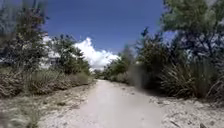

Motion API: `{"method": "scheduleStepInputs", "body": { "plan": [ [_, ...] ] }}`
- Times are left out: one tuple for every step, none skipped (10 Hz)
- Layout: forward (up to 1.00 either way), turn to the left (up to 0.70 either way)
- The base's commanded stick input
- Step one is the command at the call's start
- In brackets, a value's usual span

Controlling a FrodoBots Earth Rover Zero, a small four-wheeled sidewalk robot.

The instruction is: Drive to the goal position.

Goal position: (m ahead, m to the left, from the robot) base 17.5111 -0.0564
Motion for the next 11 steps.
{"method": "scheduleStepInputs", "body": {
  "plan": [
    [0.44,0.21],
    [0.44,0.07],
    [0.44,0.03],
    [0.44,0.21],
    [0.44,0.27],
    [0.44,0.25],
    [0.44,0.15],
    [0.44,0.06],
    [0.44,0.02],
    [0.44,0.02],
    [0.44,0.02]
  ]
}}
